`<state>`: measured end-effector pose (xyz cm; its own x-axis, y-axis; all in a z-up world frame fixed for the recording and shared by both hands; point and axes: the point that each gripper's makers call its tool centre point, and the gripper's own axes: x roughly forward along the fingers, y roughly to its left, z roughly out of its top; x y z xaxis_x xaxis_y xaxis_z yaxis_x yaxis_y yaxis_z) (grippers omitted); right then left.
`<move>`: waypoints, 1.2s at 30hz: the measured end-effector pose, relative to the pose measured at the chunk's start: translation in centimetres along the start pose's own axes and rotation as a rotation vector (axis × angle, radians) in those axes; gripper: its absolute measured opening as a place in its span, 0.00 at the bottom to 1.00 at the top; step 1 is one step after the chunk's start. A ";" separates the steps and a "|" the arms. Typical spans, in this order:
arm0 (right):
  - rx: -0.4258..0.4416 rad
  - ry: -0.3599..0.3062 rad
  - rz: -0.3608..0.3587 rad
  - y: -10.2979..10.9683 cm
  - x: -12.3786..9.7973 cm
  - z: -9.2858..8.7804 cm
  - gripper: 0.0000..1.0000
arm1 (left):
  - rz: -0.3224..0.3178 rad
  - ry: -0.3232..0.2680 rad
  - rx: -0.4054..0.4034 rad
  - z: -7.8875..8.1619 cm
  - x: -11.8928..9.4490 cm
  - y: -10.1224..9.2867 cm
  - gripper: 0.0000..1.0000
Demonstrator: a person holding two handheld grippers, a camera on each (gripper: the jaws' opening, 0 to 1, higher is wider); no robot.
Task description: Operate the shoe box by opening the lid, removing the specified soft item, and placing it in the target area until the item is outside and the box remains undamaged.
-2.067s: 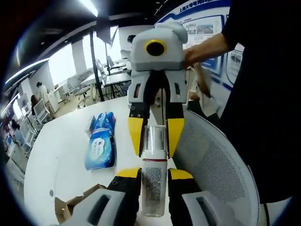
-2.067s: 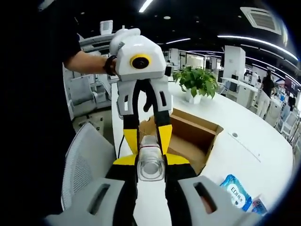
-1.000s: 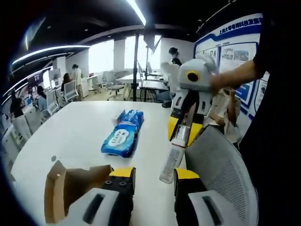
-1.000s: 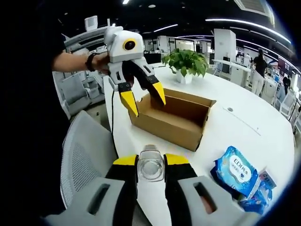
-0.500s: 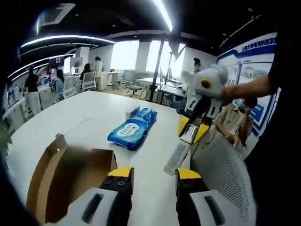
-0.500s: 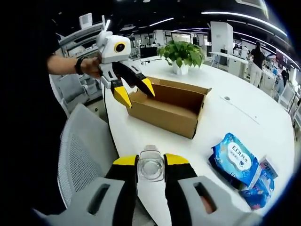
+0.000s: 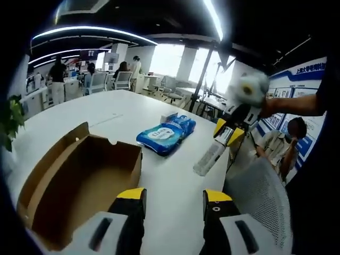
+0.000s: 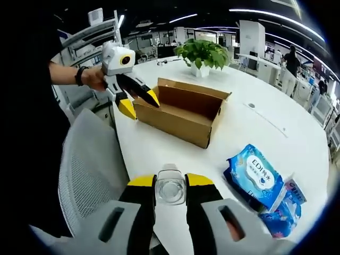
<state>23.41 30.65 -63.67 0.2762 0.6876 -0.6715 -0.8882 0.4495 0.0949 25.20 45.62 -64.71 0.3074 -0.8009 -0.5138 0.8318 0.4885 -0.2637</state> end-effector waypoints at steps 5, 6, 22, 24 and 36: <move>-0.007 0.019 -0.002 -1.4 -0.5 -0.4 0.18 | 0.011 -0.006 -0.028 -0.2 0.0 0.0 0.43; -0.010 0.023 -0.001 -1.6 -0.5 -0.4 0.18 | 0.011 -0.005 -0.032 -0.3 0.1 0.0 0.43; -0.095 0.103 0.012 -6.6 -1.9 -0.4 0.18 | 0.062 -0.017 -0.086 -0.4 -0.1 0.9 0.42; -0.107 0.113 0.013 -7.6 -2.1 -0.2 0.18 | 0.075 -0.018 -0.097 -0.6 -0.4 1.1 0.42; -0.157 0.167 -0.030 -15.0 -2.5 1.4 0.18 | 0.151 -0.023 -0.153 -1.9 -2.4 2.6 0.42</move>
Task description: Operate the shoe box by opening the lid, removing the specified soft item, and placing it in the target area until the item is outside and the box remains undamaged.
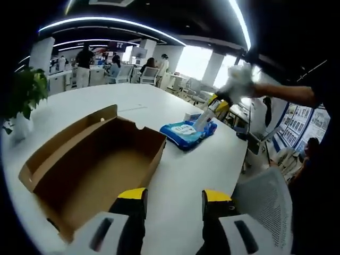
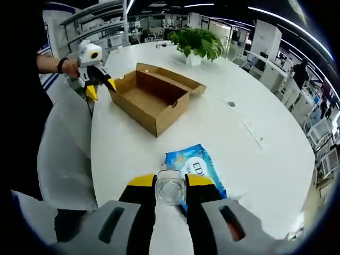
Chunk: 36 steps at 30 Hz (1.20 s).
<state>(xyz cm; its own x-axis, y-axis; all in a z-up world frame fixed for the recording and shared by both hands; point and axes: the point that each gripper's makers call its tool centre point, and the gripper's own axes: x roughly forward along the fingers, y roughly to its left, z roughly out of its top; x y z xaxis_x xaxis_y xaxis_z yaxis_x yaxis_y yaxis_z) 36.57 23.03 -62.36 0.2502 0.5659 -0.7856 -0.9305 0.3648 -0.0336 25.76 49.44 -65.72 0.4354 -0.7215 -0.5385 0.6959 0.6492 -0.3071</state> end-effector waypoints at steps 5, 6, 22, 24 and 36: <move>-0.012 0.030 -0.014 -2.9 0.4 -0.3 0.18 | 0.032 -0.004 -0.021 -0.3 -0.6 0.9 0.41; -0.017 0.036 -0.017 -3.4 0.5 -0.3 0.18 | 0.037 -0.005 -0.025 -0.3 -0.7 1.0 0.41; -0.060 0.159 -0.067 -9.9 3.4 -2.5 0.18 | 0.104 -0.017 -0.075 -0.6 -1.8 3.0 0.41; -0.070 0.175 -0.069 -10.3 3.6 -2.9 0.18 | 0.107 -0.018 -0.079 -0.7 -1.9 3.1 0.41; -0.213 0.313 -0.062 -11.4 4.7 -5.0 0.18 | 0.115 -0.016 -0.087 -0.7 -1.5 3.5 0.41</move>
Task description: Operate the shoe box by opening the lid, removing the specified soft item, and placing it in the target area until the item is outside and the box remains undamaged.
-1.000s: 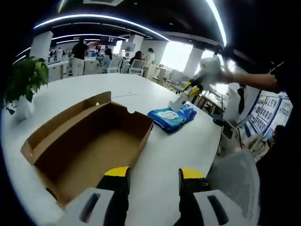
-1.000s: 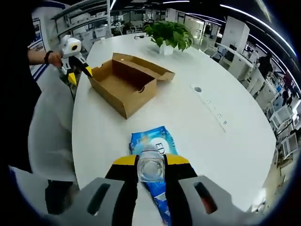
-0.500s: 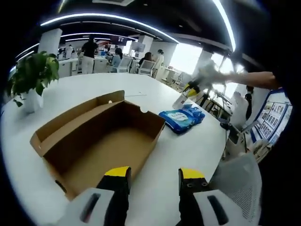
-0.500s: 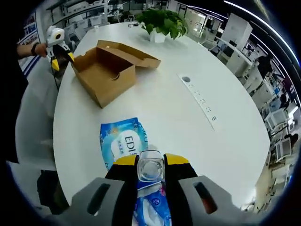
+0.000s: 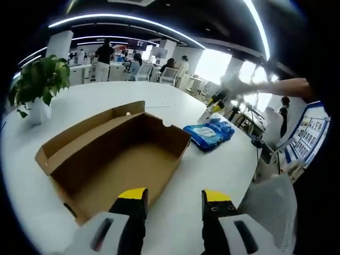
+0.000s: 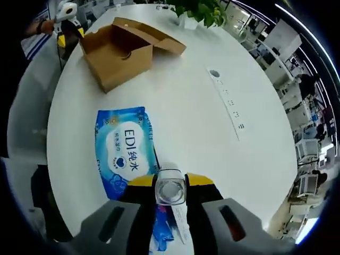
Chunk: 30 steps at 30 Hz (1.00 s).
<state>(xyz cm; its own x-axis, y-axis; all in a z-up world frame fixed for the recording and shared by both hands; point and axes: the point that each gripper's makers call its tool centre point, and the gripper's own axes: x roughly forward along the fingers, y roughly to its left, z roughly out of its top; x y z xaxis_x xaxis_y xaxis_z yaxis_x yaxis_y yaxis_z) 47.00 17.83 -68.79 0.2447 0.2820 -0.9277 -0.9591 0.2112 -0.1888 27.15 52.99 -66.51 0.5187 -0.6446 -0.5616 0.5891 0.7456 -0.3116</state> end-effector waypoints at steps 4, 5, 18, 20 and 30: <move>-0.030 0.031 0.013 0.1 0.4 -0.4 0.18 | -0.001 0.002 -0.002 -0.1 0.1 0.0 0.41; -0.044 0.047 0.019 0.1 0.5 -0.7 0.18 | -0.001 0.002 -0.003 -0.1 0.1 0.0 0.41; -0.148 0.128 0.076 0.0 0.8 -1.8 0.19 | -0.005 0.000 -0.011 0.0 0.5 0.0 0.41; -0.158 0.136 0.081 -0.1 0.7 -1.8 0.19 | -0.004 -0.002 -0.012 0.0 0.4 0.0 0.41; -0.163 0.163 0.105 -0.2 1.2 -1.9 0.19 | 0.009 -0.003 -0.025 -0.4 -0.1 0.5 0.41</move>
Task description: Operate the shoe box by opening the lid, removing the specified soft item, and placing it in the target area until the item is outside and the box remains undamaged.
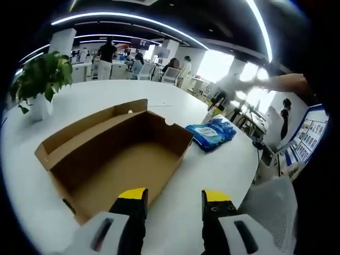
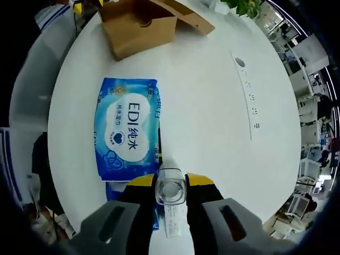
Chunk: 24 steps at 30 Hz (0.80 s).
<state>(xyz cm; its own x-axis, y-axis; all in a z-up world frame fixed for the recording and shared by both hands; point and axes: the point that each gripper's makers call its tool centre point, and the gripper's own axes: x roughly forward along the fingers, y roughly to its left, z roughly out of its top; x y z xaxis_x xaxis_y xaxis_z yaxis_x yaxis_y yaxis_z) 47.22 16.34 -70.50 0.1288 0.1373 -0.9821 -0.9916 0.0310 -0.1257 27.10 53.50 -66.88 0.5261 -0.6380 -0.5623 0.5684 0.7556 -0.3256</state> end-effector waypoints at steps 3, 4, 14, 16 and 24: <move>-0.011 0.007 0.002 -0.1 0.1 -0.1 0.19 | 0.000 0.001 -0.003 -0.1 0.1 0.1 0.41; -0.015 0.008 0.001 -0.1 0.0 -0.1 0.19 | 0.000 0.001 -0.003 -0.1 0.1 0.0 0.41; -0.040 0.031 0.016 -0.3 0.1 -0.5 0.19 | -0.010 -0.005 -0.004 0.2 0.5 0.0 0.41; -0.044 0.035 0.017 -0.4 0.1 -0.5 0.19 | -0.010 -0.004 -0.004 0.1 0.5 0.0 0.41; -0.057 0.052 0.019 -0.6 0.3 -0.6 0.20 | -0.008 -0.007 -0.015 -0.2 0.3 0.1 0.41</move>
<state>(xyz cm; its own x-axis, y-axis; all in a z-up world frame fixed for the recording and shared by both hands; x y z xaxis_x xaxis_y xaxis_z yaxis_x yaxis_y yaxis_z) 47.84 15.73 -70.78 0.1104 0.0858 -0.9902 -0.9932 -0.0278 -0.1131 27.16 53.41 -67.27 0.5260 -0.6449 -0.5545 0.5632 0.7526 -0.3410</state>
